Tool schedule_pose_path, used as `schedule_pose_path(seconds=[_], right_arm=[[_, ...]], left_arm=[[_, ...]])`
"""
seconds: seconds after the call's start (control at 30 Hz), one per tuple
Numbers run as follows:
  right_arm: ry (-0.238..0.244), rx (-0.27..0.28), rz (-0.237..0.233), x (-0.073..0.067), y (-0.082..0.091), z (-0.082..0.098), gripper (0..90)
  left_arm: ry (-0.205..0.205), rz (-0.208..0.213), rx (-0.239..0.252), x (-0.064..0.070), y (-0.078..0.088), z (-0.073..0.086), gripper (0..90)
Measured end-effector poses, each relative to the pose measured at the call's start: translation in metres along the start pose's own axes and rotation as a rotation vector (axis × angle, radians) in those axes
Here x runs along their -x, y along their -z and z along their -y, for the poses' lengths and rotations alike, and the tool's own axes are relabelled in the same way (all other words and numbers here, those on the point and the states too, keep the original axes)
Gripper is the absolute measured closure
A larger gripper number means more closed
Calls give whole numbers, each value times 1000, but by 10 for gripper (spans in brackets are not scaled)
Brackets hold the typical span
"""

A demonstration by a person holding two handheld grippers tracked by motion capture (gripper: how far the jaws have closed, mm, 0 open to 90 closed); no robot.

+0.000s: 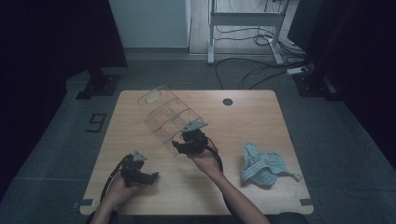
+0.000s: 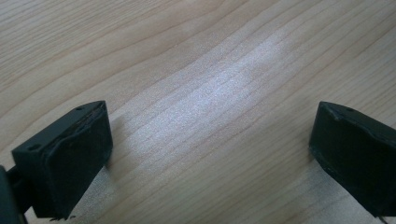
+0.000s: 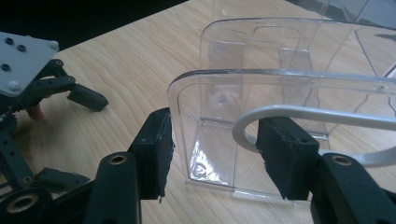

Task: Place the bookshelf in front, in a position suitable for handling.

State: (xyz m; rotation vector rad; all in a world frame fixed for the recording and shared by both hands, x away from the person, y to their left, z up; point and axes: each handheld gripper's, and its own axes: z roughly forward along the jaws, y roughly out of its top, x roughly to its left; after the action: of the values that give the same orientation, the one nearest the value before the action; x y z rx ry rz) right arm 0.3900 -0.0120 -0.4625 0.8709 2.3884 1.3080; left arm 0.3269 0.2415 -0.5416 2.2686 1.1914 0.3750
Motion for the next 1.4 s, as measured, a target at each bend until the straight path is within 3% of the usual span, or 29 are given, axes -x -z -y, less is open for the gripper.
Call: schedule_pose_path(seconds=[0.23,0.5,0.67,0.9,1.4], right_arm=[[-27,-19,19,10,4,7,451],[-53,8,34,8,1,4,334],[-62,16,57,6,-1,1,424],[-51,2,83,10,3,1,446],[-57,-24,213,46,18,10,439]], left_arm=[[1,0,1,0,0,0,0],[1,0,1,0,0,0,0],[1,0,1,0,0,0,0],[1,0,1,0,0,0,0],[1,0,1,0,0,0,0]])
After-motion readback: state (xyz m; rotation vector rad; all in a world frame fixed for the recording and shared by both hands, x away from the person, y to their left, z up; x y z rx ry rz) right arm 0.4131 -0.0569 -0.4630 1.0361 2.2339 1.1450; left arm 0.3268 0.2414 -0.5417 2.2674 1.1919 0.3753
